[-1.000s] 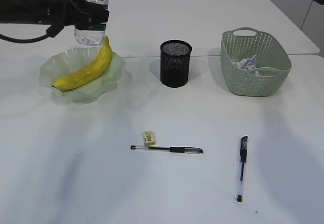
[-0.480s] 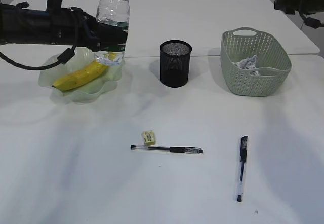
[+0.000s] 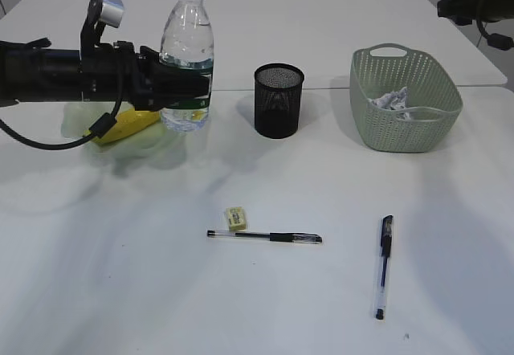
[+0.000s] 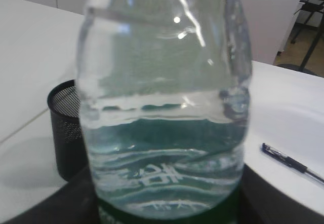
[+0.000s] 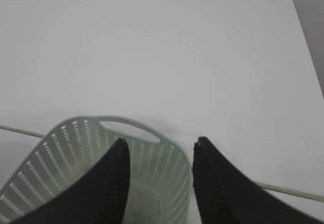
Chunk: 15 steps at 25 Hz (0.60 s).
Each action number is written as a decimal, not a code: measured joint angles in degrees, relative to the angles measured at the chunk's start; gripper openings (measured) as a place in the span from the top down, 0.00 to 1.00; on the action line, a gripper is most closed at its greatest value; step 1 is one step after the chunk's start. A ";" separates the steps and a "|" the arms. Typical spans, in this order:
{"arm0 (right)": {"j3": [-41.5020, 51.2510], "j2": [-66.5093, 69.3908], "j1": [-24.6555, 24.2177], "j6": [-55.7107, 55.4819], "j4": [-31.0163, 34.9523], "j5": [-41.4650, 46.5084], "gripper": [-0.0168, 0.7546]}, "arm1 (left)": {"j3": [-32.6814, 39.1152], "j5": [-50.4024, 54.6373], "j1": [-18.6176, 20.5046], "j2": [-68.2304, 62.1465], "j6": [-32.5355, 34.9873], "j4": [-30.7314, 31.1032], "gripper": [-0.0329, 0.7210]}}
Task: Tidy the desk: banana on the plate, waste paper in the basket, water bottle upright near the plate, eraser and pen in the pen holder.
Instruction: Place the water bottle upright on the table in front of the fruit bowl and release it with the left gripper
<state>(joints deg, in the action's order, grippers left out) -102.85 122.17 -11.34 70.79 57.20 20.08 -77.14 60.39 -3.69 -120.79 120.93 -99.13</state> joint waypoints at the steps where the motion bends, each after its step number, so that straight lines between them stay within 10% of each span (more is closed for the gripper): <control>1: 0.00 0.00 0.00 0.62 0.00 -0.12 0.57 | 0.55 1.41 0.33 -0.15 0.51 0.00 0.48; 15: 0.00 0.00 0.00 2.59 0.00 -3.18 0.57 | 8.52 3.48 5.33 -0.14 4.58 -0.63 0.48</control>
<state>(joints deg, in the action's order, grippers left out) -102.85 122.17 -11.34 73.38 57.20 16.90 -68.62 63.87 1.64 -120.93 125.51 -99.76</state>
